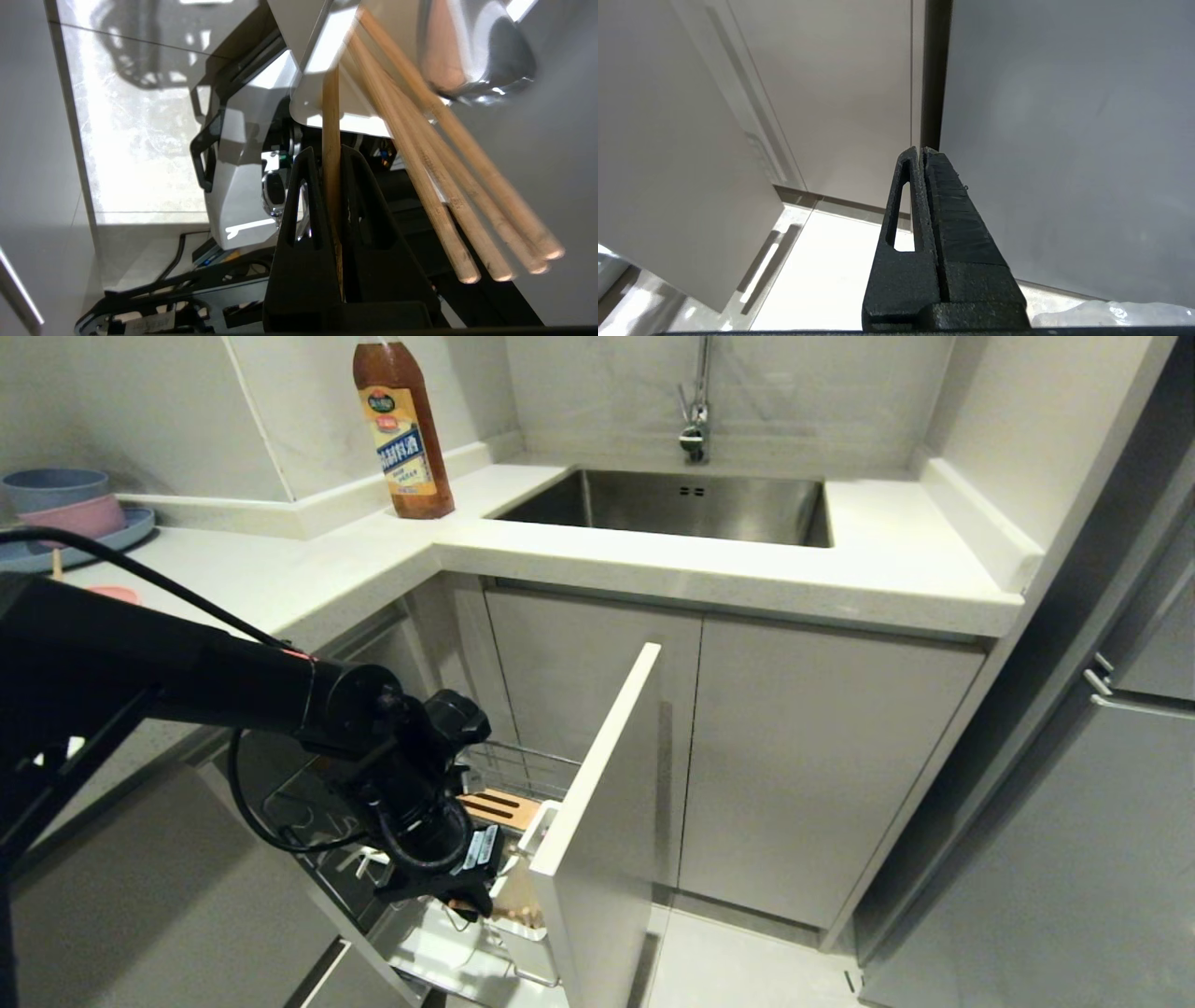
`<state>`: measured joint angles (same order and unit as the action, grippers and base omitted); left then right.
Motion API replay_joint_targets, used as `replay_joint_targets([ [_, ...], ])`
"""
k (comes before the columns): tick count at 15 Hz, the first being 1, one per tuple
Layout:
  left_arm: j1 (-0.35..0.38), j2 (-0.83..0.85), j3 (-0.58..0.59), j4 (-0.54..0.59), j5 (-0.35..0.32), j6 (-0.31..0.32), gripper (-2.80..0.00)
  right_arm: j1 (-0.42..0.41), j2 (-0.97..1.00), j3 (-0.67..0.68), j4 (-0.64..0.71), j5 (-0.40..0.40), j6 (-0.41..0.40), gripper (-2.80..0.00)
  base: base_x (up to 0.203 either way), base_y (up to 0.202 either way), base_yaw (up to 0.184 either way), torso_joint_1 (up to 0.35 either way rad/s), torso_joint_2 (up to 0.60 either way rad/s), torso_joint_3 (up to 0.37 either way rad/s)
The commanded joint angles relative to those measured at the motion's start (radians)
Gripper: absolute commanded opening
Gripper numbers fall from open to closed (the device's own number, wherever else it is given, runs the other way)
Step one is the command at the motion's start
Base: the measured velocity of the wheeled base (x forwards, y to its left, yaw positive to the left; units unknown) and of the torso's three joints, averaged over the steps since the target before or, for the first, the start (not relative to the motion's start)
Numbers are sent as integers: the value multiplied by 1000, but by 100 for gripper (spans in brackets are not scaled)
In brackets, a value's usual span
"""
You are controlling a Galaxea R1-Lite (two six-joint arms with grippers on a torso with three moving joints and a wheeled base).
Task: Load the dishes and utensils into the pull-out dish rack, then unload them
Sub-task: Take the chopsticks out of the cupboard
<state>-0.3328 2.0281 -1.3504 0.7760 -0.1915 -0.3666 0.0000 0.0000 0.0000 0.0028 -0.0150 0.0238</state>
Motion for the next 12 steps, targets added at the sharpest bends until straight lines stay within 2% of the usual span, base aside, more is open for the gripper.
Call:
replay_joint_targets([
  [1,-2,0,1,5,1,-3,-280,0,0,3,0,0,0,-280,0,0,0,0,0,0],
  [7,-3,-44,-1,11,-12,-11,-280,1,0,3,0,0,1,-280,0,0,0,0,0,0],
  [12,-18,-160,-14,86,-18,-18,-280,0,0,2,0,0,0,-280,0,0,0,0,0,0],
])
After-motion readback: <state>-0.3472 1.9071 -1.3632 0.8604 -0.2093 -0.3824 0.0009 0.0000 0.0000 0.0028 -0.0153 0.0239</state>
